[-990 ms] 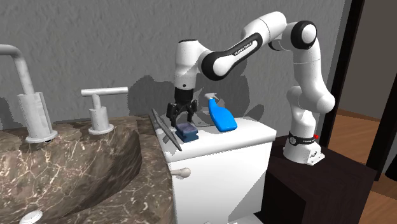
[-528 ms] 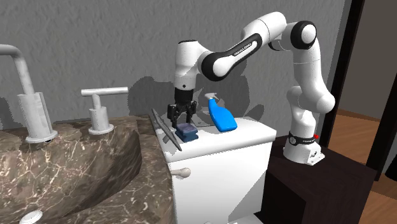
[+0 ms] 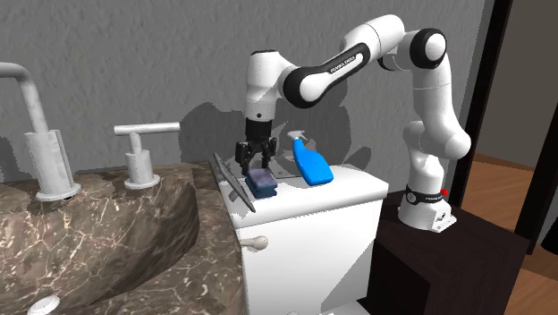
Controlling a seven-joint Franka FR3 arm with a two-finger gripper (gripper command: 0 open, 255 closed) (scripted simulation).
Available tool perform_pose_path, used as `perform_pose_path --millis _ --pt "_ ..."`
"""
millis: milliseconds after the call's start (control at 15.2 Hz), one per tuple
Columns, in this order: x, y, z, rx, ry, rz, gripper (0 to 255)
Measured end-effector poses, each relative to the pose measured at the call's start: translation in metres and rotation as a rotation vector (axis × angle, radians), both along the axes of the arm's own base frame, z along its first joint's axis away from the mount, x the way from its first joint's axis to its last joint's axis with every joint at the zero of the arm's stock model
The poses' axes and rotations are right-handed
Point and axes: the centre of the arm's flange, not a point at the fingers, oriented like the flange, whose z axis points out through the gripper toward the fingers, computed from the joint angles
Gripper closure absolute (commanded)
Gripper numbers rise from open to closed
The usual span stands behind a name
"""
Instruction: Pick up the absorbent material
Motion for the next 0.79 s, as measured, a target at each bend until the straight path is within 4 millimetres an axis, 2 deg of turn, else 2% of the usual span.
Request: perform_pose_path --millis 792 --pt "0.001 0.0 0.061 0.0 0.0 0.0 255"
